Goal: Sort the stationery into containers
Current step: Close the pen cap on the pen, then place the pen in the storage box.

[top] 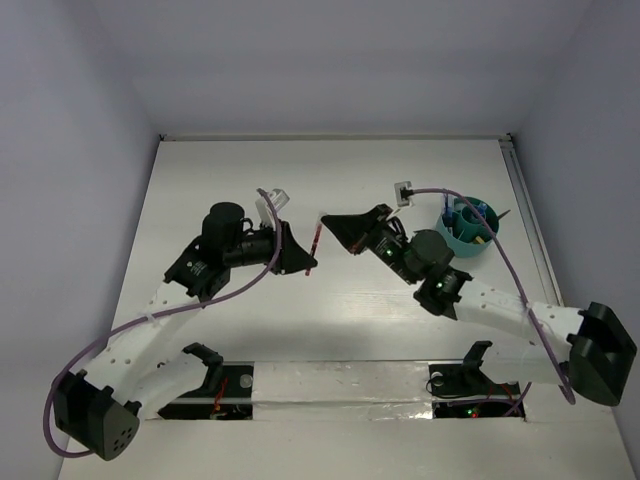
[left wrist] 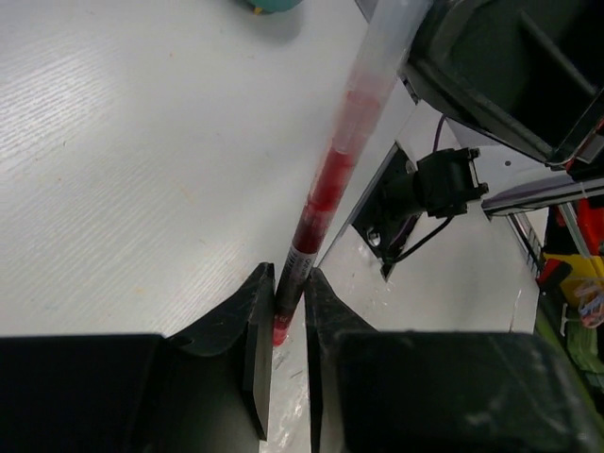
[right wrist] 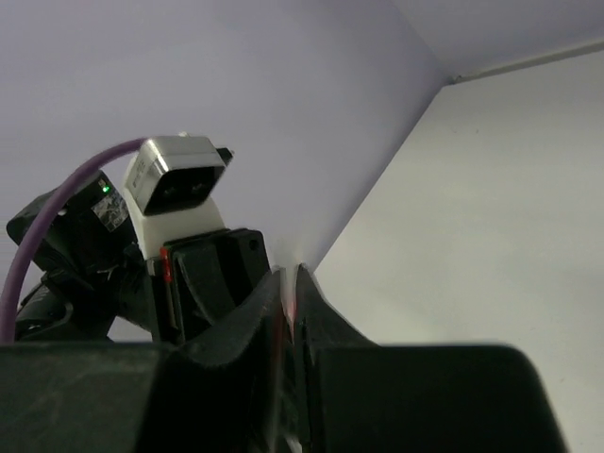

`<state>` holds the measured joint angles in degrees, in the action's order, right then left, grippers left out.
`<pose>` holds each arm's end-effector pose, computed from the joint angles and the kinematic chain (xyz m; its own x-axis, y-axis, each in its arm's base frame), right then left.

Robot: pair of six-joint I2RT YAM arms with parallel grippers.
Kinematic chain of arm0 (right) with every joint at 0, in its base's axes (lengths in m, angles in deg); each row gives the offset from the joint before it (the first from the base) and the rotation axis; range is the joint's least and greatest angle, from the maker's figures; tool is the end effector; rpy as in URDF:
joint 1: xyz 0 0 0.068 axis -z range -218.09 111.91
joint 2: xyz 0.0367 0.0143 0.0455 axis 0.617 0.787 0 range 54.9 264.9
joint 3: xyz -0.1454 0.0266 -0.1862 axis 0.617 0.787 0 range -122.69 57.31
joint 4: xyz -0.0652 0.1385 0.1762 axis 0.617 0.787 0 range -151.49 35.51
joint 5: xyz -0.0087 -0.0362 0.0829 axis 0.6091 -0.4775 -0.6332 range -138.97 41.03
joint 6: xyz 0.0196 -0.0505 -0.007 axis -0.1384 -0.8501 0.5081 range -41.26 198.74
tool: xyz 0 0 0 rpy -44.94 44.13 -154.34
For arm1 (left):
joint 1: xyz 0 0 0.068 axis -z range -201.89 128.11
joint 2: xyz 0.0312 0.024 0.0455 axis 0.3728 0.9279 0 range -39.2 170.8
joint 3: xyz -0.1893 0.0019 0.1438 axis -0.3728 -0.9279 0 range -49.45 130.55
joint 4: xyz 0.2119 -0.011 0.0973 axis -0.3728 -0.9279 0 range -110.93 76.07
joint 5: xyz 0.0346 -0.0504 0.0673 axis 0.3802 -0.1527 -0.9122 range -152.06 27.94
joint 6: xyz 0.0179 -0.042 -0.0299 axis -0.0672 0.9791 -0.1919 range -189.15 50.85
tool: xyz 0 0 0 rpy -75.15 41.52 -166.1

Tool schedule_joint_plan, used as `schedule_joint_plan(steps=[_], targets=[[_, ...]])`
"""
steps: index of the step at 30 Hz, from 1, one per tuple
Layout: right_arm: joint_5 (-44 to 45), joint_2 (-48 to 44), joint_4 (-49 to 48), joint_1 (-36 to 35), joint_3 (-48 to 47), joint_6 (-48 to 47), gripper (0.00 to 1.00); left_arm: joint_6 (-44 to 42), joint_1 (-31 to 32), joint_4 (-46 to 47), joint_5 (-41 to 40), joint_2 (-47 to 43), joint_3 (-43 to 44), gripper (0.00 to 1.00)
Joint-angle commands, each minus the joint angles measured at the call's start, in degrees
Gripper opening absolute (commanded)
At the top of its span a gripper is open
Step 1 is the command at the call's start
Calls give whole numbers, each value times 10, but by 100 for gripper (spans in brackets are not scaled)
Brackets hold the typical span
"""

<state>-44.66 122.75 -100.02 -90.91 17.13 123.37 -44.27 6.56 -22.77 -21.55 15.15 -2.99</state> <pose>0.1599 0.2062 0.2985 -0.4457 0.5715 -0.6890 -0.6136 0.3653 0.7000 0.1698 -0.1190 0.2991 -0.6121 -0.0322 -0.7901 0.7183 0.3953 -0.5725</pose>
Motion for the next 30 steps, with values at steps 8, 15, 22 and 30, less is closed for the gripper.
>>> schedule_joint_plan(steps=[8, 15, 22, 30], targets=[[-113, -105, 294, -33, 2, -72, 54, 10, -28, 209, -95, -39, 21, 0], [-159, -110, 368, -4, -97, -178, 57, 4, -28, 206, -58, -34, 9, 0], [-227, -46, 420, 45, -235, -246, 68, -14, -11, 206, -3, -31, -5, 0], [-230, 50, 437, 45, -354, -265, 68, -20, 6, 212, 16, -38, -13, 0]])
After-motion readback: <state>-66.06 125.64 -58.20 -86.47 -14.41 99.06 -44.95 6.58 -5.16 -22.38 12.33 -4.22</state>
